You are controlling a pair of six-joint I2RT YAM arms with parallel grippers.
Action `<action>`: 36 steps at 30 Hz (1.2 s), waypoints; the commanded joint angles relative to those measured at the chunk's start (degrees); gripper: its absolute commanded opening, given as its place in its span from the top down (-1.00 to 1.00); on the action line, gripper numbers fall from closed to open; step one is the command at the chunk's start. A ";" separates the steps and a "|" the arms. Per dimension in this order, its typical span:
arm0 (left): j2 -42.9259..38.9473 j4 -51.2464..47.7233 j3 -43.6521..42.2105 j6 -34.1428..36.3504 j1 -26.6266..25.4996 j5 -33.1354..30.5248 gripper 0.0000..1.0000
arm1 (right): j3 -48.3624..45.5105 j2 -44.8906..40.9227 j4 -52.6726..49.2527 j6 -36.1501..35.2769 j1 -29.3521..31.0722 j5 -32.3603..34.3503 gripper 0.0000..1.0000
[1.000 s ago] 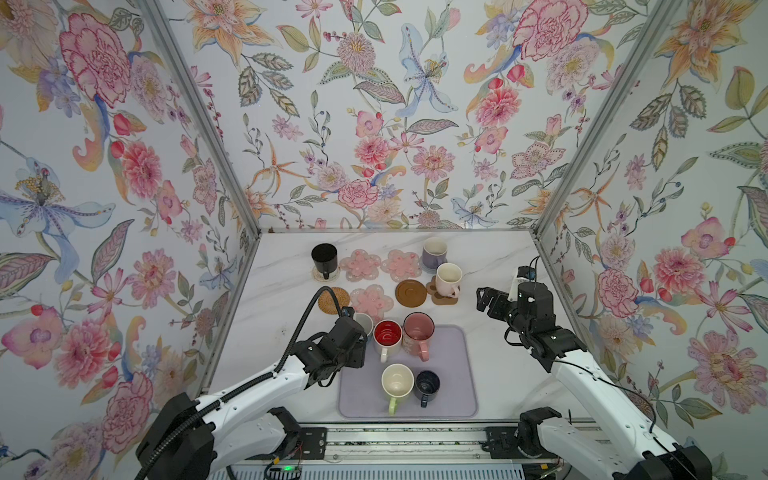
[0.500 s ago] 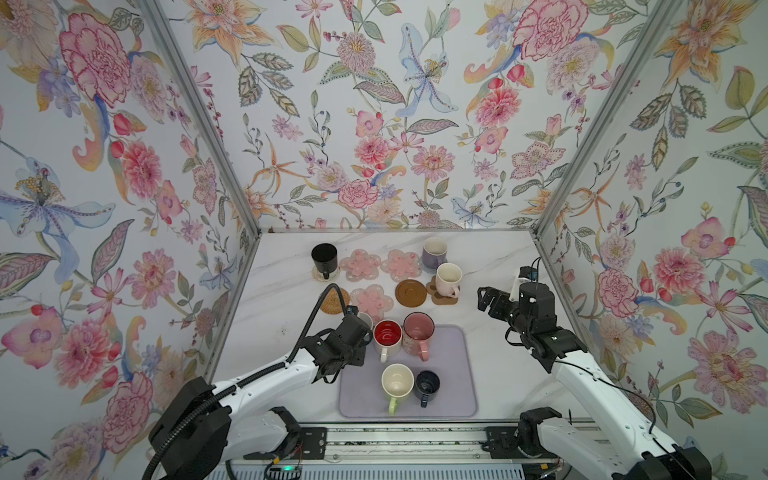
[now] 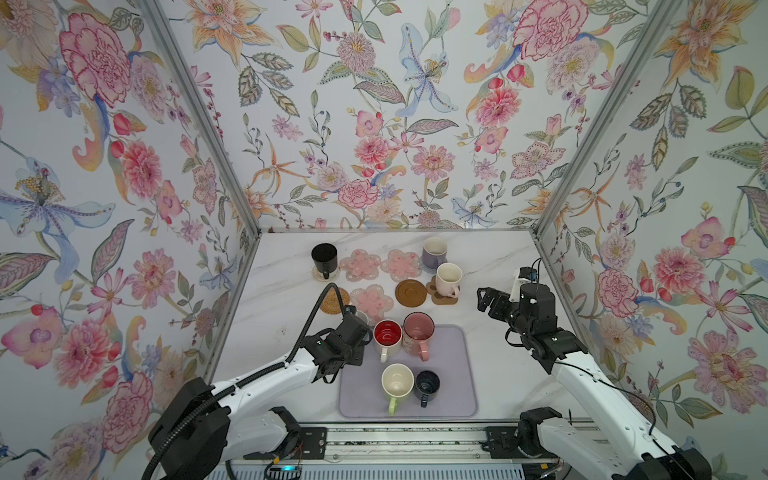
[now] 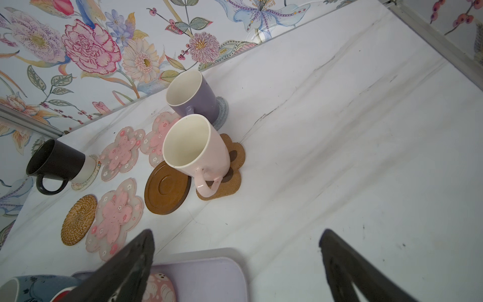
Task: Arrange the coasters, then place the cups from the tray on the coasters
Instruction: 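Close the left gripper on the white blue-handled mug's rim, then lift the blue-handled mug with the left gripper and carry it to the woven rattan coaster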
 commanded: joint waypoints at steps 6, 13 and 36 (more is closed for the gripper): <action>-8.08 -4.02 2.77 -0.17 -0.29 -7.34 1.00 | 0.01 0.25 0.83 0.34 -0.59 -0.63 -0.98; -14.39 -9.43 5.31 4.09 5.09 -7.39 1.00 | -0.22 -0.51 0.45 0.07 -0.81 -0.58 -0.98; 7.30 6.48 14.33 14.35 23.12 3.36 1.00 | -0.20 -3.05 -2.13 -0.73 -1.65 -0.02 -0.98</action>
